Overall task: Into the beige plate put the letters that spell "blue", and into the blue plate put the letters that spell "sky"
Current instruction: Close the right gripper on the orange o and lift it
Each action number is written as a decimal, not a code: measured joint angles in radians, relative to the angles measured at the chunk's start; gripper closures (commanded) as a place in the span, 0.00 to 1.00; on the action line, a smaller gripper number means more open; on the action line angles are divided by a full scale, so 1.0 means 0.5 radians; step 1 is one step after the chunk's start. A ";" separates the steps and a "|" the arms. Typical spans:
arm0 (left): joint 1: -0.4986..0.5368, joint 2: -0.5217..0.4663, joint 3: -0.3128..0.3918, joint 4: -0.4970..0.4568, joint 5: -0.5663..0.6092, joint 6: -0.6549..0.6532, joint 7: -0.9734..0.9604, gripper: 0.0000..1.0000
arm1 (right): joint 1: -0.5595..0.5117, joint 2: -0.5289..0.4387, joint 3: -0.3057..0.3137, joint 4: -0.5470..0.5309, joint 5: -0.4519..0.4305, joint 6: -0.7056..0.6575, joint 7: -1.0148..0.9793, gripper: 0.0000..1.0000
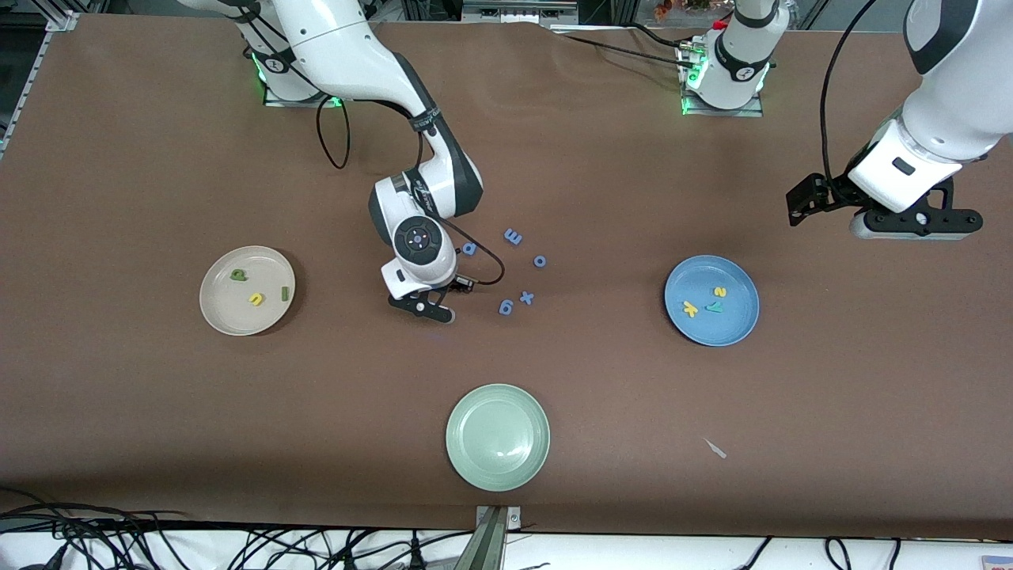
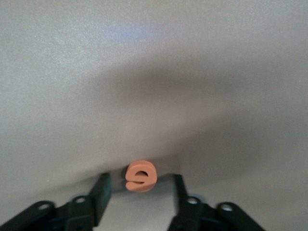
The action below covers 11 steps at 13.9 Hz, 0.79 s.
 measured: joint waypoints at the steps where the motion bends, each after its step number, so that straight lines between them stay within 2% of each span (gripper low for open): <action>1: 0.000 0.000 0.000 0.000 0.000 0.000 0.000 0.00 | 0.000 0.000 0.000 0.000 0.000 0.006 0.000 0.51; 6: 0.000 0.000 0.000 0.000 0.000 0.000 0.000 0.00 | -0.002 0.000 -0.001 0.000 0.000 0.034 0.000 0.59; 11: 0.000 0.000 0.000 0.000 0.000 0.000 0.000 0.00 | -0.002 0.000 -0.001 0.000 0.000 0.042 -0.001 0.74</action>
